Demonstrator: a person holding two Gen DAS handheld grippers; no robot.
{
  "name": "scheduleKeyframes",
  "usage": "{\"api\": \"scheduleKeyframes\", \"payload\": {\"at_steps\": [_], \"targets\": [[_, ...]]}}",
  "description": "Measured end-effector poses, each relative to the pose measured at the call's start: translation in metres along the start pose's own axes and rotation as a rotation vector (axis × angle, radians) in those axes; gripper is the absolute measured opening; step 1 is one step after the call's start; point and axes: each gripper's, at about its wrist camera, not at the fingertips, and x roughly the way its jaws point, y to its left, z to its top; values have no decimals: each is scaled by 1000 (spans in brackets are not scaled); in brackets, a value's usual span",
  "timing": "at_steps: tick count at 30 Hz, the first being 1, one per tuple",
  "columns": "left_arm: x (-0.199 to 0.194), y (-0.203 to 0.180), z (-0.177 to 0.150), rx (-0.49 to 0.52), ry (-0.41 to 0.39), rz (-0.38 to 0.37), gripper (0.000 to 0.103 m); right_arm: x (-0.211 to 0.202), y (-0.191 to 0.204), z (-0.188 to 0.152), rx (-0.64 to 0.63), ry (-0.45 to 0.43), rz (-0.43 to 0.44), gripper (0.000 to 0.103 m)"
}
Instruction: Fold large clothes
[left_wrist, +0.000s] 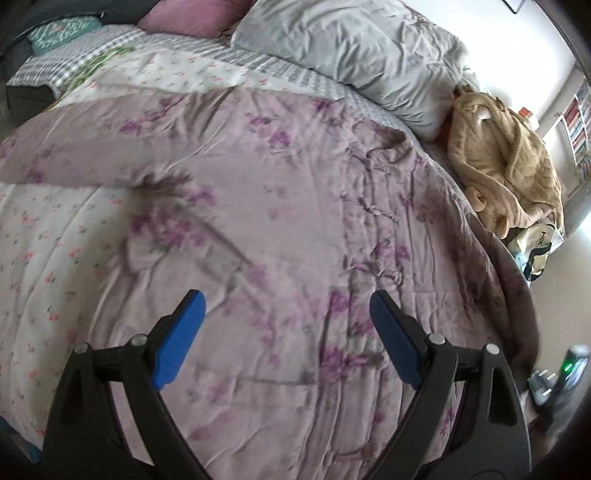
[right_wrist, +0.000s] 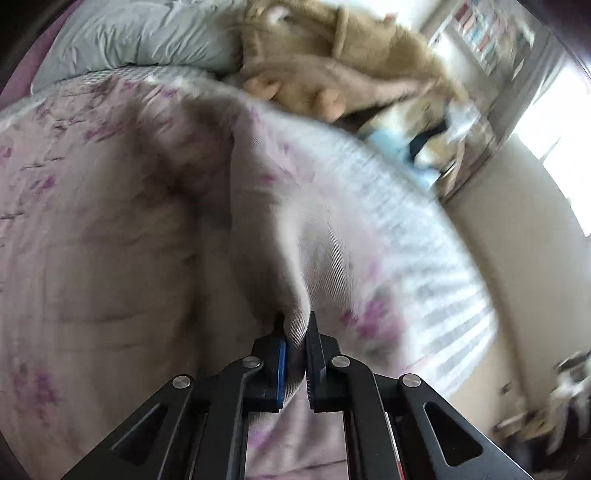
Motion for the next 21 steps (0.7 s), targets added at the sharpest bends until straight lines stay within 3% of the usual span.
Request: {"api": "scheduleKeyframes", "payload": {"at_steps": [6, 10, 15, 18, 20, 21], "targets": [[11, -13, 7, 23, -15, -15, 90, 27, -90, 80, -27, -16, -257, 7], [20, -18, 10, 40, -10, -34, 90, 78, -111, 138, -74, 4, -383, 7], [30, -29, 13, 71, 2, -61, 90, 148, -126, 190, -19, 31, -379, 11], [33, -38, 13, 114, 2, -66, 90, 202, -121, 197, -25, 96, -425, 45], [34, -50, 14, 190, 2, -67, 90, 227, -127, 190, -22, 128, -411, 71], [34, -57, 15, 236, -3, -61, 90, 234, -136, 183, 14, 137, -363, 74]]}}
